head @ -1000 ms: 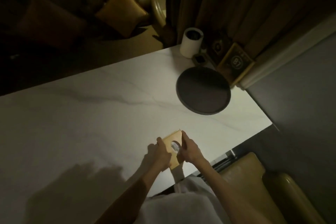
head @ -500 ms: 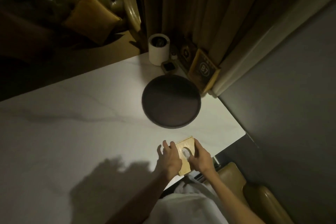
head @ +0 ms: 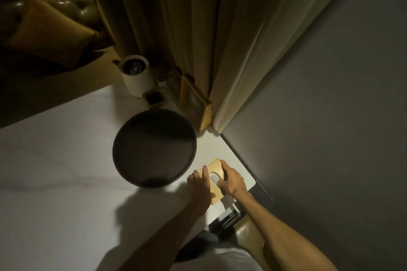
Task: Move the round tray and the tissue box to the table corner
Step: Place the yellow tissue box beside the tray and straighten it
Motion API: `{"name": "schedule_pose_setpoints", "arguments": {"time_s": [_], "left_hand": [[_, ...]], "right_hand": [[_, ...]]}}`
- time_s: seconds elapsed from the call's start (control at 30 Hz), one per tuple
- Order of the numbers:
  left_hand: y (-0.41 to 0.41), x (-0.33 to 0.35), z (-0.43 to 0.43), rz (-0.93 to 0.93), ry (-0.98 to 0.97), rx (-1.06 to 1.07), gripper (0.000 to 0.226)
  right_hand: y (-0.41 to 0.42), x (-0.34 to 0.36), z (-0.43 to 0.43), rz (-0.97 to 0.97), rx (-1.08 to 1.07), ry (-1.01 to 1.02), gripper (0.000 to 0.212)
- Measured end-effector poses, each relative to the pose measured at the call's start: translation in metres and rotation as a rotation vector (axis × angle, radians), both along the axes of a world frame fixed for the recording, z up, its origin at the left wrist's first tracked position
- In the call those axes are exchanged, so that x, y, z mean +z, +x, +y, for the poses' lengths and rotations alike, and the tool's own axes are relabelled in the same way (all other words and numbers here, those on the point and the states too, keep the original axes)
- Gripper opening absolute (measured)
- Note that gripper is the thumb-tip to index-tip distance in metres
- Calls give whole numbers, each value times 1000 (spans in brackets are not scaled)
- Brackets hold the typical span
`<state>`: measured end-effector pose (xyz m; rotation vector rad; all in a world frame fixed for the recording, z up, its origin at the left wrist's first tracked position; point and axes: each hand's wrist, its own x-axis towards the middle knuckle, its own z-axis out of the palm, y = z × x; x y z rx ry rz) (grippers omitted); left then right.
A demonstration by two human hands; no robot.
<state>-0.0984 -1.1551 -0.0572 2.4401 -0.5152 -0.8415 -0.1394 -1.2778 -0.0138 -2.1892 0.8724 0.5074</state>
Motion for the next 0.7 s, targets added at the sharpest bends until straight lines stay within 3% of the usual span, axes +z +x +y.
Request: {"name": "schedule_pose_setpoints", "arguments": {"time_s": [0.13, 0.27, 0.37, 0.53, 0.7], "left_hand": [[14, -3, -3, -153, -121, -49, 84], [21, -66, -2, -235, -75, -209, 86], [16, -25, 4, -230, -15, -279, 82], [10, -17, 27, -314, -30, -437, 80], [8, -18, 43, -329, 34, -519, 93]], "right_hand": [[17, -12, -18, 81, 52, 1, 76], [19, -18, -23, 117, 124, -40, 78], [6, -23, -13, 72, 131, -128, 70], [-44, -17, 15, 81, 253, -317, 64], [-81, -38, 30, 193, 352, -374, 99]]}}
